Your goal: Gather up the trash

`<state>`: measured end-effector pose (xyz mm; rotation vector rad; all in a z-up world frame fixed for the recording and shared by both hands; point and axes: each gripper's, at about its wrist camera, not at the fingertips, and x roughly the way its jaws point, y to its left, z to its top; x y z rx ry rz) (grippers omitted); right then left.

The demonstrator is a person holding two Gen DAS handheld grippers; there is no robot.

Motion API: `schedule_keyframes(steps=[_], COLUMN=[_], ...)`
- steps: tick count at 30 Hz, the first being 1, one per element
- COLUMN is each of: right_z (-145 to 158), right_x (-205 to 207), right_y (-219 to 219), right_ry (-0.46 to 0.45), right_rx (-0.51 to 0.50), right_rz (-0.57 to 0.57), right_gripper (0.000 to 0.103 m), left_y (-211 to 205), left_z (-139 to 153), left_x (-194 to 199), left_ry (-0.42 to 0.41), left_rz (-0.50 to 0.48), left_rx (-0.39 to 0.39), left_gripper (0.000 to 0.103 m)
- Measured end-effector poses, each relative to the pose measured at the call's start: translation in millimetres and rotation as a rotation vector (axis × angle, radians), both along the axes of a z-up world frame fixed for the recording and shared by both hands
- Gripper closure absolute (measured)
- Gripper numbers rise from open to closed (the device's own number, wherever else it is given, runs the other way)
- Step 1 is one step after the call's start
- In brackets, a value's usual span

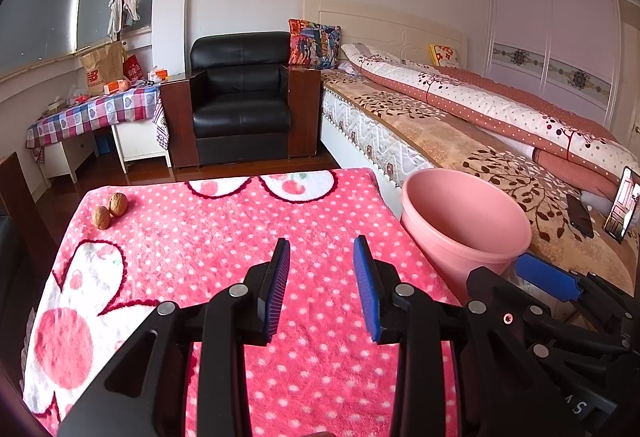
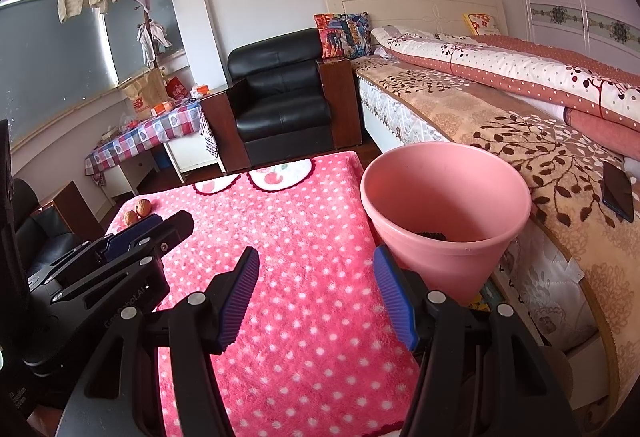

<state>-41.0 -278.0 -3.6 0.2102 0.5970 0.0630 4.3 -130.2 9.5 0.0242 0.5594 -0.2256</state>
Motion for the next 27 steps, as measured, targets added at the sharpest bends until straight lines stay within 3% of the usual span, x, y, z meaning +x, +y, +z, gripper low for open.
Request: schedule_keyframes(steps=[27], right_z=[-0.8], right_x=[0.6], right_y=[-0.1], right_ry=[0.003], right_rx=[0.001], right_rz=[0.001], right_gripper=[0.044], left_y=[0.8], left_z=[-2.7], left_x=[0.2], left_ry=[0.000], left_rz=[0.007], left_rx=[0.003], left_gripper=[0.070])
